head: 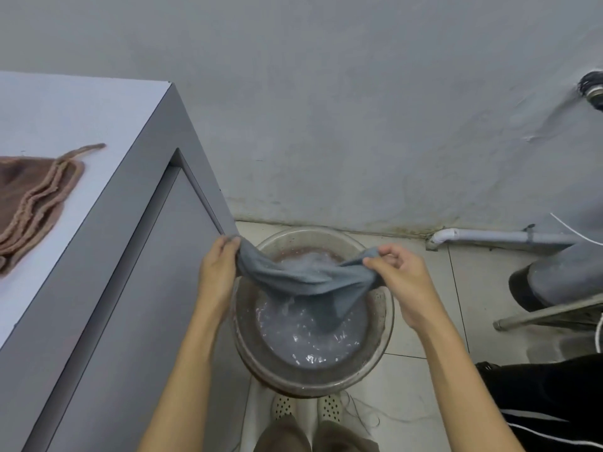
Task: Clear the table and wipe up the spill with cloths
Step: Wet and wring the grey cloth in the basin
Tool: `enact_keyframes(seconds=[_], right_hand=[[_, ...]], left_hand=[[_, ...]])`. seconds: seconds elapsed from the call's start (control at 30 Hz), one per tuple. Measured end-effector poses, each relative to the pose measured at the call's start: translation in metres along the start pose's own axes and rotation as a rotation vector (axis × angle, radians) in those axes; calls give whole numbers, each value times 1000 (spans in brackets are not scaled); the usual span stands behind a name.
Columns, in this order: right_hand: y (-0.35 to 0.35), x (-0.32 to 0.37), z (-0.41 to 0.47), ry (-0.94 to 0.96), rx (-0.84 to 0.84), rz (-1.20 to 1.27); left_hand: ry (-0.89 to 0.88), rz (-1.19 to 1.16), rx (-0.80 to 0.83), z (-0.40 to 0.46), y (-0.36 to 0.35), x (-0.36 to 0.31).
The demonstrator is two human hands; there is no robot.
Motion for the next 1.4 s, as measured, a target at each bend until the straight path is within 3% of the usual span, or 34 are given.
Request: enact_keyframes(seconds=[0.1,0.3,0.5,0.67,0.83,0.9,0.97,1.07,1.23,1.4], right_hand=[[16,8,-4,37,-64,70],[26,4,1,5,-116,179],[33,18,-7,152,-26,72],[18,17,-1,155,30,6],[1,25,3,208,68,-29],[-5,16,7,189,78,-173],[-15,-3,15,146,87,-509],[-33,-38,25,64,123,-916],[-57,-94,28,-64,244,-1131],[-71,-106,25,-46,241,-1393]], left_hand=[[-75,21,-85,-1,15,-8],[-328,468,-51,-6,11,-32],[-260,557,-45,3,14,-40],[-255,691,166,5,-3,-53],[-280,513,379,-8,-22,-74],[-239,547,498,-12,-28,-60],[-196,767,601,-9,-37,-27],[-98,1001,594,-8,-47,29],[-87,1228,547,-18,-58,76],[-128,1423,631,-26,-71,78]])
Point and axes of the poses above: each hand's wrist, its own z-axis towards the middle knuckle, its own y-axis out of the back of the hand, x = y × z, the point moved 6 cm from there along z, towards the middle knuckle, and after that the axes turned 5 degrees about -y, right-handed, at the moved point
